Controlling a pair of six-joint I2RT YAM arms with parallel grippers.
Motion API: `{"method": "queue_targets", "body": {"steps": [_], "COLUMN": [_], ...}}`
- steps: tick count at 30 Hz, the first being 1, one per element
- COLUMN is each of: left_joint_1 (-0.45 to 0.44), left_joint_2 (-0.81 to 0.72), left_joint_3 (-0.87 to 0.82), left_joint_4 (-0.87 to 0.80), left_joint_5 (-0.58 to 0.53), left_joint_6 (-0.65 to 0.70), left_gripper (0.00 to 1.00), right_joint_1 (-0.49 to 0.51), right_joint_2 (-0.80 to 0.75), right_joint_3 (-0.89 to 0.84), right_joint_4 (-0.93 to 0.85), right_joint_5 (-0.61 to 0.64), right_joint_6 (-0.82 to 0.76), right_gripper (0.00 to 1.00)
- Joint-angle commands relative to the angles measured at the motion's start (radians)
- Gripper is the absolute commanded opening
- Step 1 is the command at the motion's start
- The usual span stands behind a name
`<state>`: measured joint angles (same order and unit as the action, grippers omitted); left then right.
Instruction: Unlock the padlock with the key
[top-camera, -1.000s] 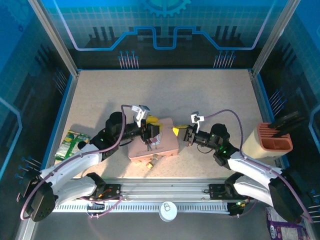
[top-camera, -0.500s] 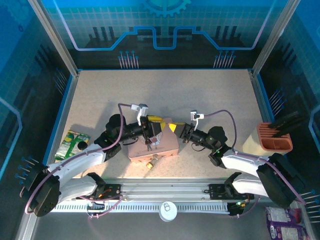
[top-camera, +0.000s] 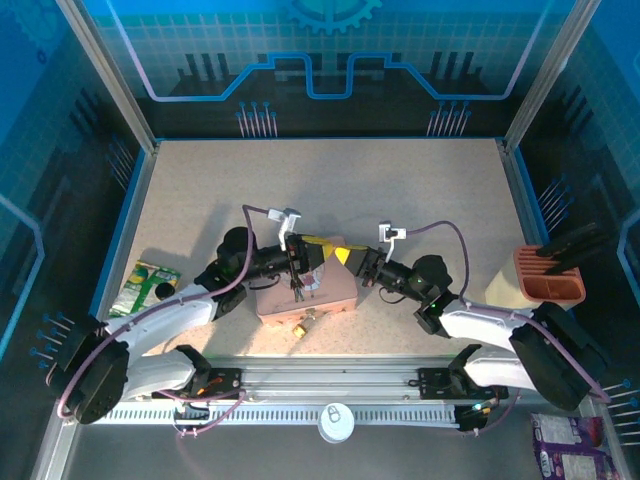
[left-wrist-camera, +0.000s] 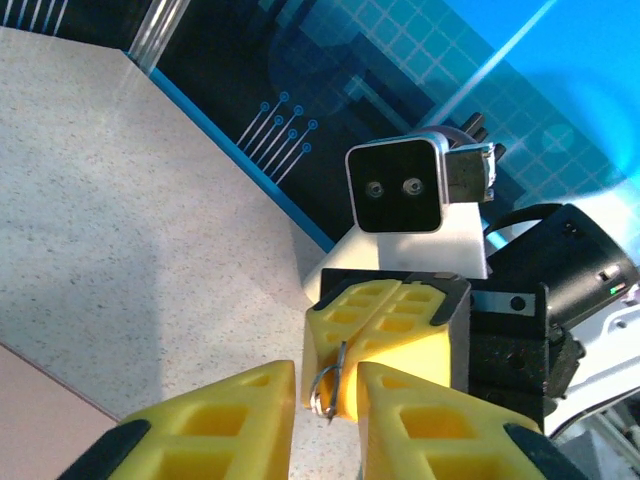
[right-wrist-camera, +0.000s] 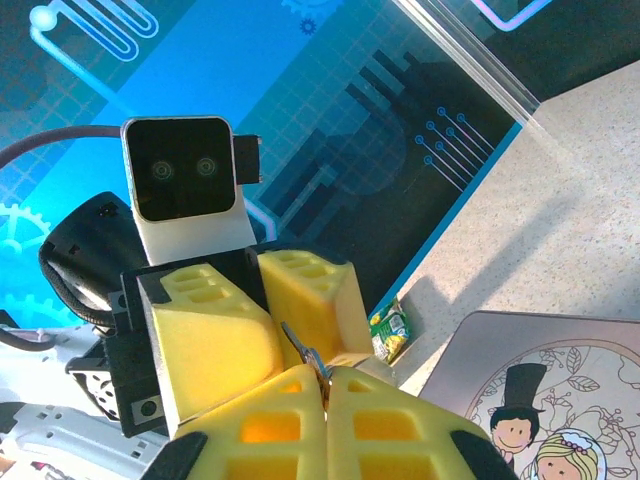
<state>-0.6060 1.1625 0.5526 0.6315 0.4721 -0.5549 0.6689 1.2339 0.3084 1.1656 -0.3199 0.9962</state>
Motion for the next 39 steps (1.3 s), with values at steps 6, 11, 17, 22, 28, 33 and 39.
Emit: {"method": "queue_targets", "body": {"steps": [6,11,17,22,28,33,39], "left_joint_1": [0.005,0.006,0.004,0.005,0.001,-0.004,-0.007], "left_joint_2": [0.016,0.006,0.005,0.009,0.01,0.02,0.019], "left_joint_3": [0.027,0.03,0.032,0.048,0.053,0.059,0.059], "left_joint_4": [0.052,0.027,0.021,-0.008,-0.005,-0.01,-0.026], "left_joint_5": [0.04,0.012,0.015,0.045,0.055,0.072,0.071], "left_joint_6": [-0.018,-0.005,-0.002,0.004,0.003,0.004,0.012], "left_gripper": [0.09,0.0,0.0,0.0,0.0,0.0,0.0], "right_joint_1": [0.018,0.017,0.003,-0.004,-0.005,-0.007,-0.014], "right_joint_2": [0.022,0.008,-0.059,-0.09,-0.061,-0.05,-0.068], "right_joint_3": [0.005,0.002,-0.005,0.011,0.032,0.03,0.016], "right_joint_4": [0.083,0.054,-0.054,-0.107,-0.085,-0.052,-0.059], "right_joint_5": [0.039,0.038,0.059,0.038,-0.019,-0.021,0.016], "right_joint_6": [0.015,-0.007,-0.066,-0.1,-0.097,-0.086,-0.087], "right_gripper": [0.0,0.01,0.25,0.31,0.28,0.24,0.27]}}
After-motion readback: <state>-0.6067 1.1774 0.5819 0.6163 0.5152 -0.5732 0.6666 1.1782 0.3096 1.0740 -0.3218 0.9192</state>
